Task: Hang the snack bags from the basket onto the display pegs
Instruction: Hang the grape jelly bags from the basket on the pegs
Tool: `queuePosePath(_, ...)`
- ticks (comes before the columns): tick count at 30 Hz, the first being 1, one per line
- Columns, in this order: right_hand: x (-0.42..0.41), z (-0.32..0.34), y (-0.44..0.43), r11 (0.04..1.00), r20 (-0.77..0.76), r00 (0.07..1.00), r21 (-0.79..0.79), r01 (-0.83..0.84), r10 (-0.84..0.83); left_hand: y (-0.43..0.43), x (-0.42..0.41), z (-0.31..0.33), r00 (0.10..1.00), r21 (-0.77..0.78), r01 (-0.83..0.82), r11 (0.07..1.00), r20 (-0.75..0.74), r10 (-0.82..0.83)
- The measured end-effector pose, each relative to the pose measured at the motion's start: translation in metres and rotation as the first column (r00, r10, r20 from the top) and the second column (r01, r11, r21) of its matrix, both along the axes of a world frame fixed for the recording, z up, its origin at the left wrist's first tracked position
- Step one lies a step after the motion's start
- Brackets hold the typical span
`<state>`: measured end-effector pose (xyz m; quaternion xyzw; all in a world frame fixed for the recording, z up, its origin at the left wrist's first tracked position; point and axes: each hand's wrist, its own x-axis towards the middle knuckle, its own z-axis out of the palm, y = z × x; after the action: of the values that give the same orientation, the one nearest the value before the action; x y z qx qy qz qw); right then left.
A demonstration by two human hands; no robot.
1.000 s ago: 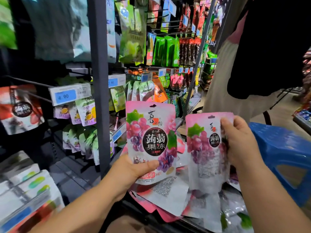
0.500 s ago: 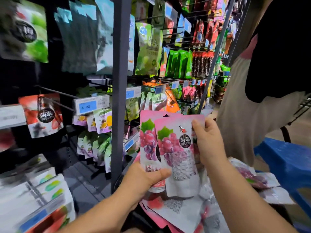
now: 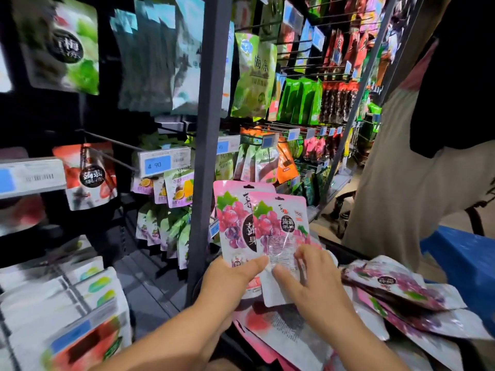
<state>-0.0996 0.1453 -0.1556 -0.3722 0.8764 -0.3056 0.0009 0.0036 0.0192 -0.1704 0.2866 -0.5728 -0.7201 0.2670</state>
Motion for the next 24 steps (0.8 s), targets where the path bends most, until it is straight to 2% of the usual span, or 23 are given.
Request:
queuePosePath(4,0.008,0.004,-0.003,0.998,0.182,0.982,-0.045,-0.050,0.058,0.004,0.002,0.005,0.997,0.067,0.066,0.996,-0.052,-0.063)
queuePosePath(8,0.013,0.012,0.000,0.983,0.372,0.920,-0.175,-0.058,0.121,0.006,0.007,0.013,0.991,0.065,0.106,0.992,-0.087,-0.100)
queuePosePath(10,0.011,0.015,0.002,0.956,0.432,0.887,-0.290,-0.037,0.165,0.004,0.009,0.016,0.989,0.042,0.125,0.991,-0.085,-0.121)
queuePosePath(17,-0.010,0.012,0.006,0.808,0.636,0.732,-0.552,0.207,0.246,-0.009,0.019,0.029,0.989,-0.040,0.116,0.993,-0.090,-0.119)
queuePosePath(20,-0.011,0.021,0.010,0.703,0.677,0.626,-0.656,0.274,0.387,-0.021,0.027,0.034,0.996,-0.081,0.031,0.996,-0.085,-0.038)
queuePosePath(24,-0.009,0.036,0.006,0.625,0.635,0.531,-0.746,0.231,0.562,-0.033,0.039,0.040,0.994,-0.115,-0.035,0.993,-0.104,0.023)
